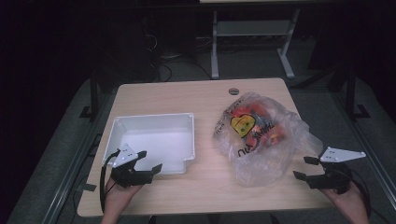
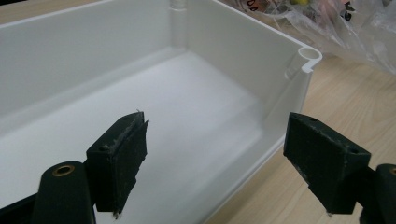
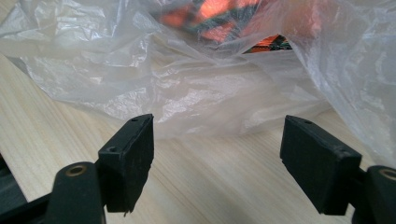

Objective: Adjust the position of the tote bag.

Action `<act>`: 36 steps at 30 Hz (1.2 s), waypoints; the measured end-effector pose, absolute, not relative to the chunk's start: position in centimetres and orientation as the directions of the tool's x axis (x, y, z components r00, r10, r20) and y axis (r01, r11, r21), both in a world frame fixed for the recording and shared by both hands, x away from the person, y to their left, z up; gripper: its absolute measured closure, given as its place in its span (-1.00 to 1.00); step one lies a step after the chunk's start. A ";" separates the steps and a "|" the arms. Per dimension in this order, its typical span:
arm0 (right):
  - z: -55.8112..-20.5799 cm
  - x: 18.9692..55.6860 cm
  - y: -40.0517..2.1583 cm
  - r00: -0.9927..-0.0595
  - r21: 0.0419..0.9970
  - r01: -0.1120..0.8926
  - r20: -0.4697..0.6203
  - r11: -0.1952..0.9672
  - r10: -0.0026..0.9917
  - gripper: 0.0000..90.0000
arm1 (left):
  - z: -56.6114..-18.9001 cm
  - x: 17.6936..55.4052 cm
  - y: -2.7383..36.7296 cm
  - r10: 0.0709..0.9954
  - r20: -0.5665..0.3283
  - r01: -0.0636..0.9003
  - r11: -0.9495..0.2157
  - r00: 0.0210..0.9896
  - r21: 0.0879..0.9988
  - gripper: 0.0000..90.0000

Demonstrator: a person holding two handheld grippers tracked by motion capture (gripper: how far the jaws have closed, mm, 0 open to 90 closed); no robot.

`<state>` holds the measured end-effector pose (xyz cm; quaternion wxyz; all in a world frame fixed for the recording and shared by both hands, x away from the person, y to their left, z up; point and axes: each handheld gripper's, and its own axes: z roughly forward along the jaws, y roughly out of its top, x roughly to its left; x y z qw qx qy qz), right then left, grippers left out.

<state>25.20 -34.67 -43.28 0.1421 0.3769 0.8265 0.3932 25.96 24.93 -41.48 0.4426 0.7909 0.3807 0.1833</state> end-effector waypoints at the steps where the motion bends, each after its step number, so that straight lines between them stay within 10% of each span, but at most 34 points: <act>1: -43.3 25.2 -34.7 -0.677 0.757 0.511 0.063 0.407 0.734 -0.45 | -41.5 25.9 24.9 0.764 -0.048 0.443 -0.321 0.643 0.837 -0.53; 21: -40.4 24.6 -33.3 -0.716 0.787 0.442 0.021 0.430 0.698 -0.46 | -41.4 25.6 24.5 0.749 -0.027 0.422 -0.342 0.662 0.839 -0.53; 36: -35.2 31.1 -31.6 -0.719 0.753 0.412 -0.077 0.513 0.691 -0.53 | -41.3 25.7 24.4 0.746 -0.029 0.420 -0.342 0.665 0.841 -0.53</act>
